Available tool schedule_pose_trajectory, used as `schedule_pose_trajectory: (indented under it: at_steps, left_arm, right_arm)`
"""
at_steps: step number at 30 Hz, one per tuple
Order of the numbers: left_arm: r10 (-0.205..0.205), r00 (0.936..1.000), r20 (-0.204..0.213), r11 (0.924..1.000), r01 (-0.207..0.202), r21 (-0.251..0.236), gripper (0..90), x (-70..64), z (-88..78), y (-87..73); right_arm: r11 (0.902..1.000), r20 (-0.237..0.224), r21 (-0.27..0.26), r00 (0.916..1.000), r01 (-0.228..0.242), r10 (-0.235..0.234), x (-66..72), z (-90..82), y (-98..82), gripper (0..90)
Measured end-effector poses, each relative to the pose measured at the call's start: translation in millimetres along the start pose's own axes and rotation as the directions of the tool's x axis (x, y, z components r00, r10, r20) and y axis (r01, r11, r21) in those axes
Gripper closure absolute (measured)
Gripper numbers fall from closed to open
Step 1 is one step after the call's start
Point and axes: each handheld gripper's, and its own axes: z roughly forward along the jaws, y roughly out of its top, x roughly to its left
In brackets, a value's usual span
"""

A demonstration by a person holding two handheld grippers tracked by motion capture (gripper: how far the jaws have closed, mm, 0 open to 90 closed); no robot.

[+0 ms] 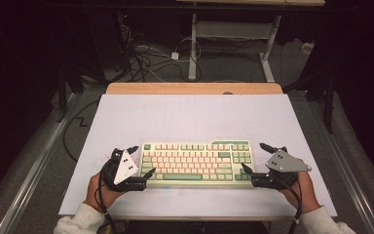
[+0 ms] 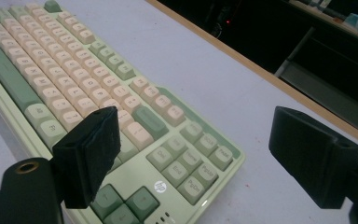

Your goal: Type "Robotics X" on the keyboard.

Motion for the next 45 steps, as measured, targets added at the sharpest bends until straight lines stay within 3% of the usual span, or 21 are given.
schedule_pose_trajectory:
  at_steps: [22, 26, 28, 33, 37, 41, 45]
  left_arm:
    - [-0.051, 0.9973, -0.053, 0.9985, 0.052, 0.017, 14.5, 1.6, -11.3, -33.5]
    - [-0.061, 0.9965, -0.057, 0.9978, 0.063, 0.022, 14.5, -0.5, -10.5, -38.4]
    - [-0.057, 0.9968, -0.057, 0.9979, 0.058, 0.029, 14.5, -3.0, -9.3, -40.1]
    - [-0.084, 0.9947, -0.059, 0.9961, 0.086, 0.020, 14.5, -9.6, -9.5, -46.3]
    - [-0.063, 0.9971, -0.044, 0.9971, 0.065, 0.041, 14.5, -14.2, -6.2, -47.5]
    - [-0.074, 0.9968, -0.032, 0.9964, 0.075, 0.039, 14.5, -14.3, -4.6, -47.9]
    - [-0.059, 0.9979, -0.026, 0.9974, 0.060, 0.041, 14.5, -15.2, -3.6, -47.2]
  right_arm:
    - [0.9990, 0.121, -0.016, 0.9917, -0.042, 0.044, -6.6, -21.8, -40.2, 16.7]
    - [0.9977, 0.139, -0.033, 0.9884, -0.059, 0.063, -5.6, -25.0, -47.9, 16.7]
    - [0.9945, 0.150, -0.060, 0.9842, -0.086, 0.094, -5.6, -27.5, -51.9, 16.7]
    - [0.9940, 0.151, -0.037, 0.9827, -0.103, 0.107, -2.2, -28.5, -63.9, 16.5]
    - [0.9931, 0.146, -0.016, 0.9823, -0.116, 0.117, 2.0, -25.7, -71.9, 16.6]
    - [0.9958, 0.120, -0.026, 0.9887, -0.087, 0.090, 8.2, -22.4, -71.1, 16.5]
    - [0.9966, 0.118, -0.035, 0.9900, -0.075, 0.078, 10.1, -22.9, -69.0, 16.5]
